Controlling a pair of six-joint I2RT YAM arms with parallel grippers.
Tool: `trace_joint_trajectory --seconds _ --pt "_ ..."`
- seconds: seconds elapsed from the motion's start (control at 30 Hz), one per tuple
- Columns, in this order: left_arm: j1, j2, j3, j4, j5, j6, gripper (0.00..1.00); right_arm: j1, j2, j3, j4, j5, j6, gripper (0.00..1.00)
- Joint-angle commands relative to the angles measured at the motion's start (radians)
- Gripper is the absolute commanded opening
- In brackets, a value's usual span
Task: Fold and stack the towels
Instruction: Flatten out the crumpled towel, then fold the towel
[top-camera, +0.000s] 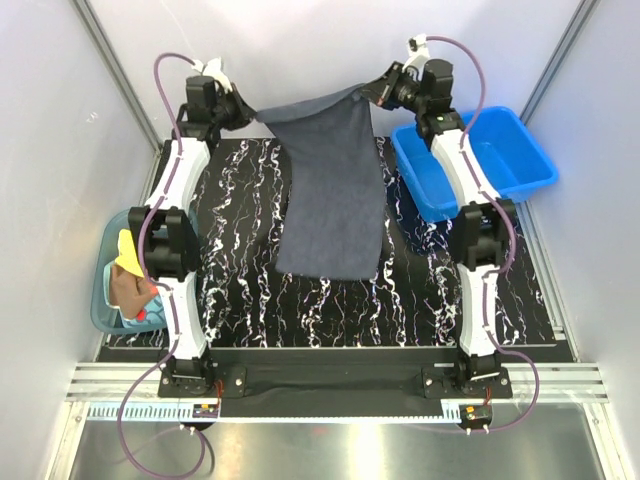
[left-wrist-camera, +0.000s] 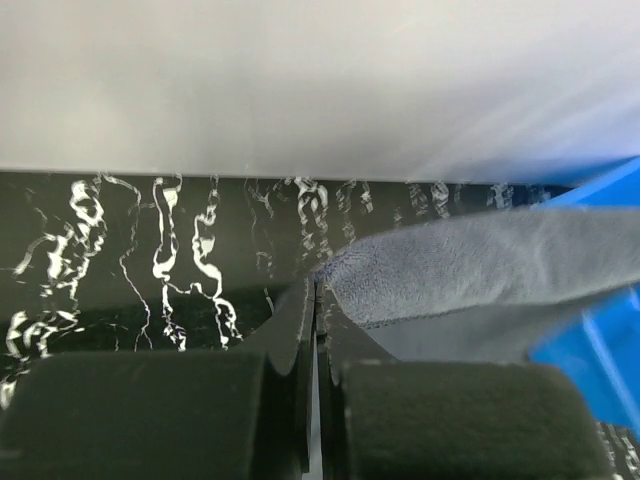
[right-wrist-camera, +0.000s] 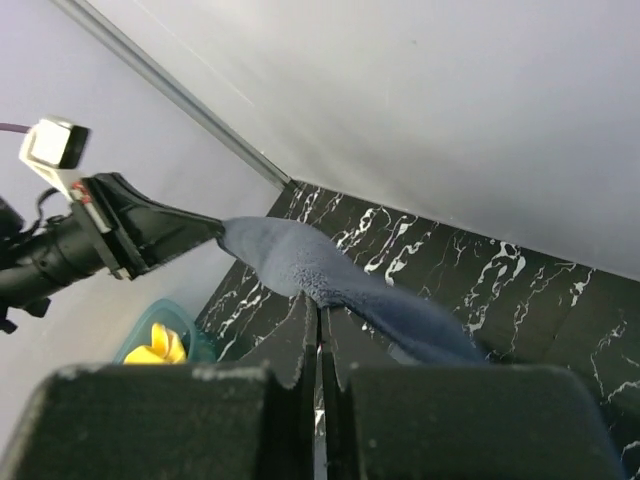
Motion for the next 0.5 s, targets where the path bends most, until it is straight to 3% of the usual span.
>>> trace_joint_trajectory --seconds 0.0,0.07,0.23,0.47 --pt "0.009 0.033 0.049 0.103 0.059 -0.009 0.0 -0.006 0.093 0.179 -0.016 -0.061 -0.037 0.0" --pt "0.015 0.05 0.034 0.123 0.059 -0.013 0.0 -0.018 0.133 0.188 -0.039 -0.056 -0.045 0.0" --pt "0.017 0.058 -0.02 0.114 0.126 -0.041 0.0 -0.029 0.049 -0.017 -0.059 -0.044 -0.072 0.0" --pt "-0.003 -0.061 -0.313 0.159 0.243 -0.153 0.0 -0.029 -0.086 -0.258 -0.303 0.022 -0.203 0.0"
